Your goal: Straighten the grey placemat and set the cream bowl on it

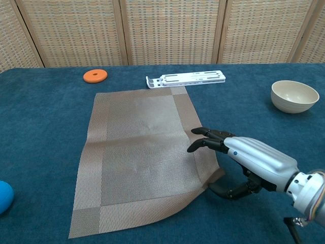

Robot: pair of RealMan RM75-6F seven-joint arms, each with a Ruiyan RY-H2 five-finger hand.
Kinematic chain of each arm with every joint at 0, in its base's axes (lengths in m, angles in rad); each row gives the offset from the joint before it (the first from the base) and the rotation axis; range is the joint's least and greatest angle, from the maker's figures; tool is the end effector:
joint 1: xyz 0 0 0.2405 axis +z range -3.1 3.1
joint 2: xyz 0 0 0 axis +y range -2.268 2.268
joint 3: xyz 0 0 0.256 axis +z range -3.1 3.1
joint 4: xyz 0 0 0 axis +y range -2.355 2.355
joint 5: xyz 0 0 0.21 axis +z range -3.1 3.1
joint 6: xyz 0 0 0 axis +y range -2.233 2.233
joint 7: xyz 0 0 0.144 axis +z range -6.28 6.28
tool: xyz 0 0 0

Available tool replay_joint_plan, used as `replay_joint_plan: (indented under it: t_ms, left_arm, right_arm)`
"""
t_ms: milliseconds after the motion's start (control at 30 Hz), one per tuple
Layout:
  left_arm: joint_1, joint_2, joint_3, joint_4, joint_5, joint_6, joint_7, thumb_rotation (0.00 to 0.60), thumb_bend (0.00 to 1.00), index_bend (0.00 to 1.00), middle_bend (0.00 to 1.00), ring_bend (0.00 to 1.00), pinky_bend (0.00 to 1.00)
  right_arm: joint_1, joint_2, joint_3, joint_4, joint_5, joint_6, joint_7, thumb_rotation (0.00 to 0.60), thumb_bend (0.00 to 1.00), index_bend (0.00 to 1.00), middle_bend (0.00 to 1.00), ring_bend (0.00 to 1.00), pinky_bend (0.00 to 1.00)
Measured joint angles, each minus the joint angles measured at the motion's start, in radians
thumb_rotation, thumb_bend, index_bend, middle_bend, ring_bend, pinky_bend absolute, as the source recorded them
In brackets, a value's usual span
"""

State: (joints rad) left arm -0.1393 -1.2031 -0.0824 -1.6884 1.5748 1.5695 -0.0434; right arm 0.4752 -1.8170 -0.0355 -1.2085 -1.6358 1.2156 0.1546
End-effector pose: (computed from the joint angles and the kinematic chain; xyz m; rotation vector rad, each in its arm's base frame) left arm -0.2608 0.1988 0.1405 -1.3462 -0.9113 -1.2165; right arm -0.1812 -0.2348 -0.0857 1.9095 -1.1664 1.2972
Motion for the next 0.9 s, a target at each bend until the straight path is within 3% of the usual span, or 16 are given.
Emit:
replay_joint_plan:
  t_ms: [200,500,900]
  left_arm:
    - [0.000,0.000,0.001,-0.001,0.002,-0.001,-0.002,0.600,0.14,0.10,0.00,0.00,0.00]
    - [0.002,0.001,0.001,-0.004,0.002,0.003,-0.006,0.600,0.14,0.10,0.00,0.00,0.00]
    - [0.000,0.002,0.000,-0.004,-0.005,-0.006,-0.010,0.600,0.14,0.10,0.00,0.00,0.00]
  right_arm:
    - [-0.015,-0.020,0.010,0.030,0.002,0.031,0.001,0.600,0.50,0.37,0.02,0.00,0.00]
    - [-0.026,-0.033,0.012,0.053,-0.007,0.060,0.009,0.600,0.49,0.56,0.17,0.00,0.00]
    - [-0.027,-0.037,0.008,0.060,-0.011,0.060,0.011,0.600,0.54,0.66,0.23,0.01,0.00]
